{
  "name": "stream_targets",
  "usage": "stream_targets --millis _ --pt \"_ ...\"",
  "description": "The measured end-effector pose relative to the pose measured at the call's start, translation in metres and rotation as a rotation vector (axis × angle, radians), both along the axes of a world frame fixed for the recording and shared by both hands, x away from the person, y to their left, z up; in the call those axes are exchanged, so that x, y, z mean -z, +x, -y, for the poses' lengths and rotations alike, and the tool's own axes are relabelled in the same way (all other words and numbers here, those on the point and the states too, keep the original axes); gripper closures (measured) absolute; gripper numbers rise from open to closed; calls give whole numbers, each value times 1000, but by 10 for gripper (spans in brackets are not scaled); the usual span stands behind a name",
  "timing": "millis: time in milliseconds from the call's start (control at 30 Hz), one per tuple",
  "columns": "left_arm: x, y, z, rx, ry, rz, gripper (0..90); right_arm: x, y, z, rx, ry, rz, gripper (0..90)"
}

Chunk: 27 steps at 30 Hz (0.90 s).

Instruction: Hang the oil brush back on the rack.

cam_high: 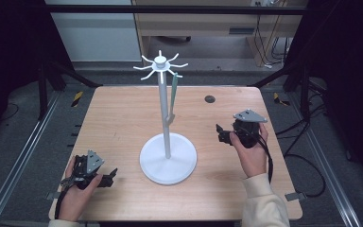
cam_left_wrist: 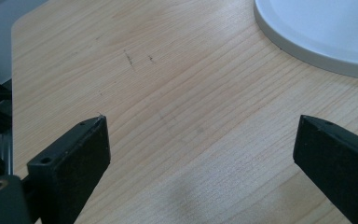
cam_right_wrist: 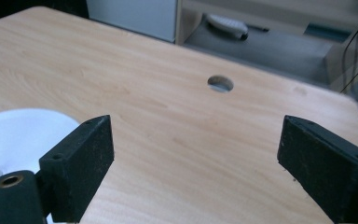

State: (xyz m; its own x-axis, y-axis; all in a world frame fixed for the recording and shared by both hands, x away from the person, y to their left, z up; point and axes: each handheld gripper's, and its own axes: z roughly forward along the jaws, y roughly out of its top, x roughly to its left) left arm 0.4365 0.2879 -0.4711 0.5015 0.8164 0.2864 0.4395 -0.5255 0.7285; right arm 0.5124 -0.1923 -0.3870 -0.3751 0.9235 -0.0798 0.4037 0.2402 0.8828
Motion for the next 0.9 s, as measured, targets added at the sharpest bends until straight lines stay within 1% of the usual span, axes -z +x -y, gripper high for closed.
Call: stream_targets --millis 100,200,300,333,367,433,467,567,667,733,767,833,900 --pt "0 0 0 2 -2 1 32 10 4 5 -2 11 -38 112" --pt "0 0 0 5 -2 1 32 16 6 8 4 19 -48 116" --pt "0 0 1 6 -1 0 32 24 7 10 8 3 -57 116" --pt "0 0 1 7 -1 0 32 25 8 10 7 -2 -67 114" --pt "0 0 1 7 -2 0 32 29 9 10 3 -31 -78 112" --pt "0 0 1 8 -1 0 32 35 10 8 -1 -31 -85 115" --pt "0 0 1 8 -1 0 32 37 10 8 -13 -32 -94 115" --pt "0 0 1 11 1 -1 32 47 12 4 -27 -53 -126 117" --pt "0 0 1 15 5 -2 31 55 14 0 -56 -86 -159 117" --pt "0 0 1 17 5 -2 31 62 16 -3 -80 -111 -191 116" --pt "0 0 1 17 6 -2 31 64 16 -4 -85 -110 -201 117" --pt "-1 0 2 18 7 -2 31 70 17 -7 -99 -122 -226 117" --pt "0 0 2 20 7 -3 31 73 17 -7 -105 -119 -240 117"
